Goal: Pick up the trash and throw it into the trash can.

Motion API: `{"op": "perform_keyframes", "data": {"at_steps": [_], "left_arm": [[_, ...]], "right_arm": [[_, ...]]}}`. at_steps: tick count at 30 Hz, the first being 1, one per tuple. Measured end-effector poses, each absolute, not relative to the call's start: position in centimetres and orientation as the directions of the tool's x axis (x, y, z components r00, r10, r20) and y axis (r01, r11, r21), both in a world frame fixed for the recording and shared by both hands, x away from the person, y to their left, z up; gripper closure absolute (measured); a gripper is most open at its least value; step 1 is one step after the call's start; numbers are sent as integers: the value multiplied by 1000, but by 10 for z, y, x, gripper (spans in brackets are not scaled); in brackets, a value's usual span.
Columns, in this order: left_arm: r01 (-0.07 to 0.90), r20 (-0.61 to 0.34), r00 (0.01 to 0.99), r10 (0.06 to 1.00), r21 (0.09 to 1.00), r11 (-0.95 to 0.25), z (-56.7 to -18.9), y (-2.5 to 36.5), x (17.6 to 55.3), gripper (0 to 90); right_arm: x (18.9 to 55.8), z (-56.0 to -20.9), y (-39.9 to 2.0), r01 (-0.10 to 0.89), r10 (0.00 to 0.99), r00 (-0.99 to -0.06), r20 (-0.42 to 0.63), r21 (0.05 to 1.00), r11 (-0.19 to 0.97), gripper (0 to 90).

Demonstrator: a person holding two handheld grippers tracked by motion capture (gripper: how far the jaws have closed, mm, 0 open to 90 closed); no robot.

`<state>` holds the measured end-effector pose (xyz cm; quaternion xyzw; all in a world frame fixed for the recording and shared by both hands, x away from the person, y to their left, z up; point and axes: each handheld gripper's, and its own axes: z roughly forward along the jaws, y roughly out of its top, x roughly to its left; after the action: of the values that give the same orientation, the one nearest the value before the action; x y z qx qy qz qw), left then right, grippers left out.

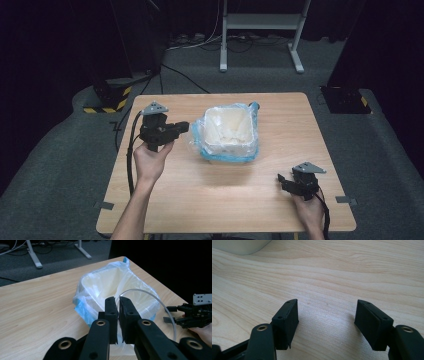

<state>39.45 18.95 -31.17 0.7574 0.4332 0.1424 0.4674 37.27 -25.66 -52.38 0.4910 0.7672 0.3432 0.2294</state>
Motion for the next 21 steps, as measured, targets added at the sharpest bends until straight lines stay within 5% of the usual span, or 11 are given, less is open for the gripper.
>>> {"op": "perform_keyframes", "data": {"at_steps": [21], "left_arm": [[485, -165, 623, 765, 848, -212, -293, 162, 415, 847]], "right_arm": [[373, -524, -257, 595, 910, -413, -18, 752, 285, 347]]}}
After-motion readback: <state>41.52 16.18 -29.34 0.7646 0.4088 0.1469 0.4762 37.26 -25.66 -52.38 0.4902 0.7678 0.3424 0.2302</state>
